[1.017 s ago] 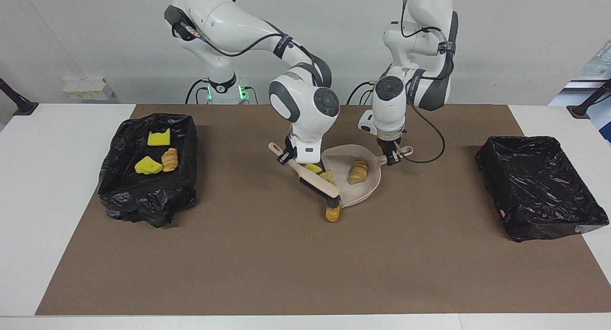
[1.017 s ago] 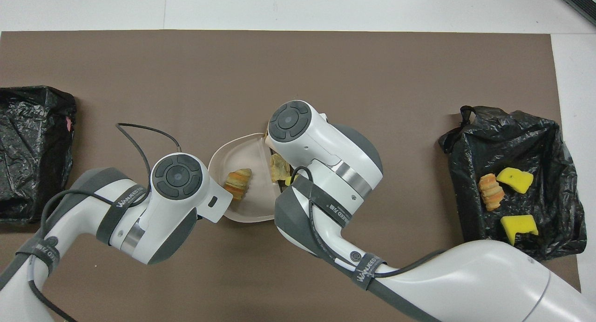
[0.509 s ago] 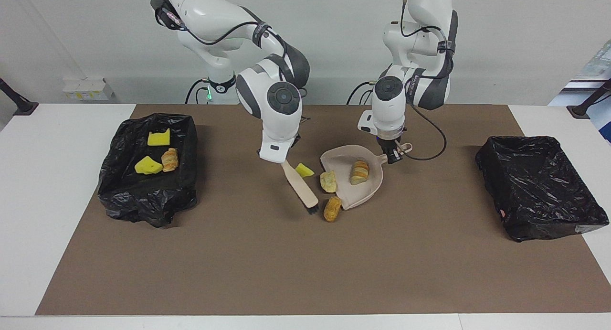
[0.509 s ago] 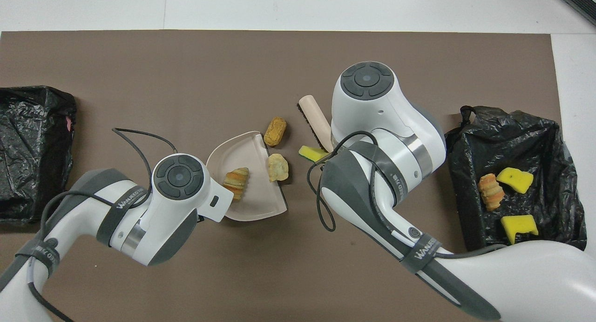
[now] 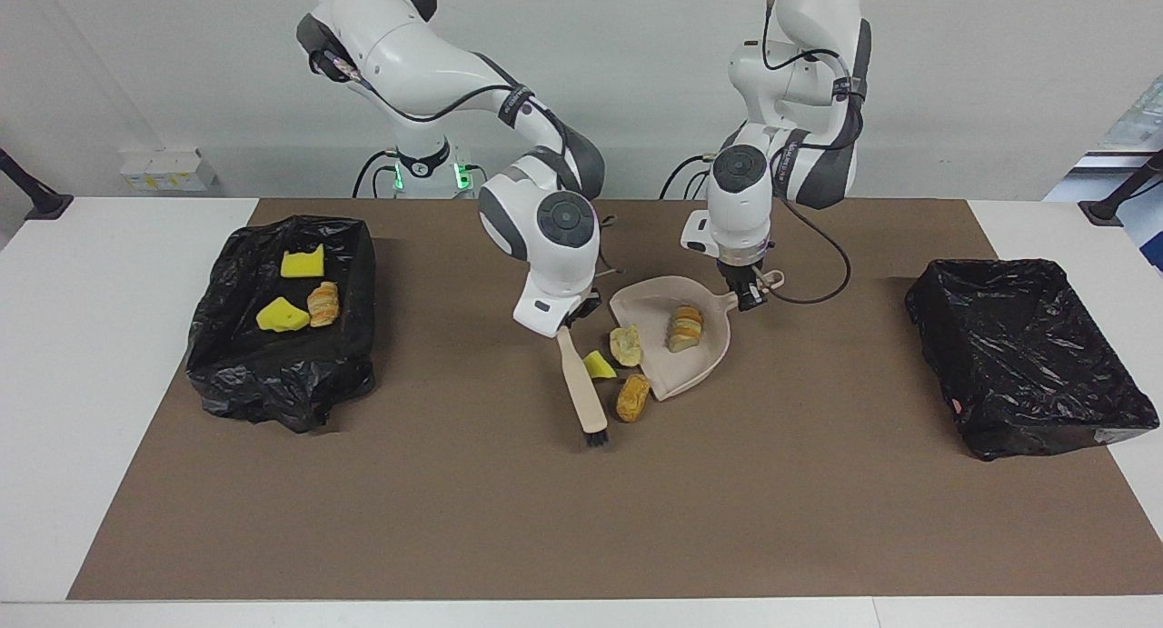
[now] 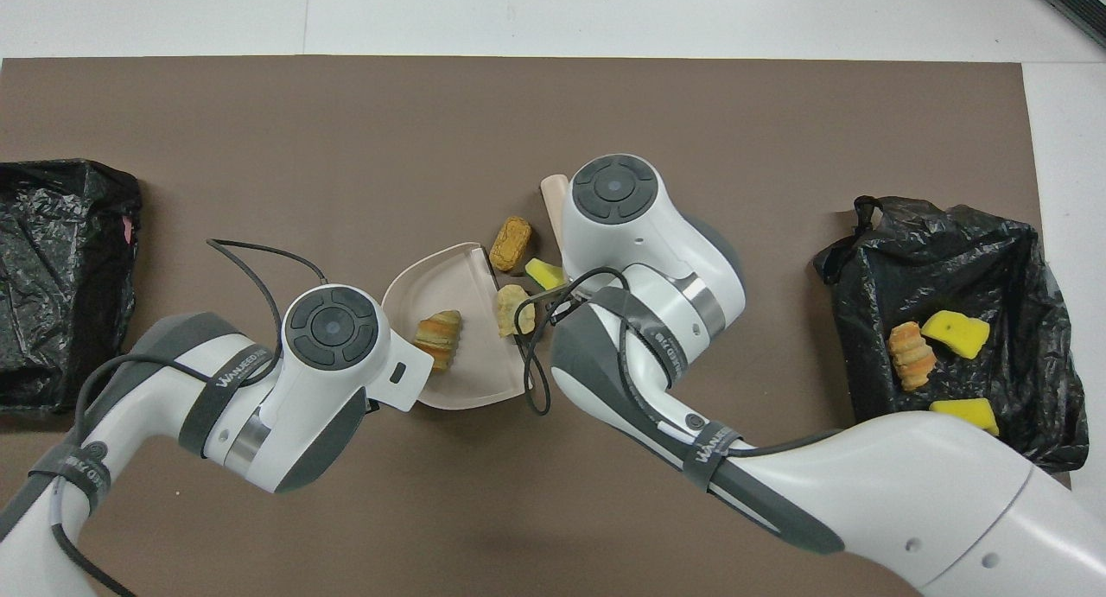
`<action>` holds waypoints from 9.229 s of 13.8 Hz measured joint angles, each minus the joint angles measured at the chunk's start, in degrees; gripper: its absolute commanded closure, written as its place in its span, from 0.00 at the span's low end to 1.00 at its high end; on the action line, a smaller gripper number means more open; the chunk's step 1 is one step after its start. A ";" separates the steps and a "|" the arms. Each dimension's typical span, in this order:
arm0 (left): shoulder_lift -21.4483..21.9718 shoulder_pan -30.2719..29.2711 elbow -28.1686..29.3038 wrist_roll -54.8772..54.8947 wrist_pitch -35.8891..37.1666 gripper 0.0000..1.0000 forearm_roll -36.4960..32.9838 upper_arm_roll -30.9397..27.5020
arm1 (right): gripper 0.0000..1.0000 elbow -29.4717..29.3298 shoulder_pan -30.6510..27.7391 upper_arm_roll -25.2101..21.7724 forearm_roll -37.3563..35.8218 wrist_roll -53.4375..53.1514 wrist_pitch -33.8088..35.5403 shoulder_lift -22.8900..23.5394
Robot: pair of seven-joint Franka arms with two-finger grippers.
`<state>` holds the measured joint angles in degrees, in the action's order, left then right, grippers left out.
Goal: Sweep and dump trash in bin
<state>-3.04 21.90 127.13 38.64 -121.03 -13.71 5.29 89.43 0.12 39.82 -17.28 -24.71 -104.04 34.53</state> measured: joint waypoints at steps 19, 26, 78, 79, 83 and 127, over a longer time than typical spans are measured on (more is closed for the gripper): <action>0.01 -0.14 0.02 2.92 -0.82 1.00 0.02 -0.05 | 1.00 9.89 4.54 3.60 9.11 -9.51 -9.76 -4.94; -0.04 -0.75 0.02 6.80 -1.19 1.00 0.02 -0.17 | 1.00 4.91 -3.34 7.13 10.49 -9.50 0.62 -6.18; -5.75 -29.11 -34.69 37.56 29.18 1.00 -46.82 -0.07 | 0.00 -10.90 -20.61 8.50 -4.42 12.20 16.51 -13.63; -5.87 -26.82 -34.68 34.57 30.12 1.00 -42.89 -0.03 | 0.00 -11.79 -20.62 6.80 -4.42 13.37 16.52 -13.73; -6.07 -20.43 -34.71 19.34 31.52 1.00 -23.55 0.17 | 0.00 -14.86 -19.77 1.39 -3.69 16.02 18.39 -14.05; 7.25 -26.16 -32.12 -35.96 25.52 0.00 10.50 6.75 | 0.00 0.64 -2.72 -38.81 16.71 23.24 18.14 -35.16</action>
<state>4.21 -4.25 95.02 2.69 -95.51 -3.21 12.04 90.07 -2.60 1.01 -0.57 -1.48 -85.90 -0.63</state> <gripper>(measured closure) 0.000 0.000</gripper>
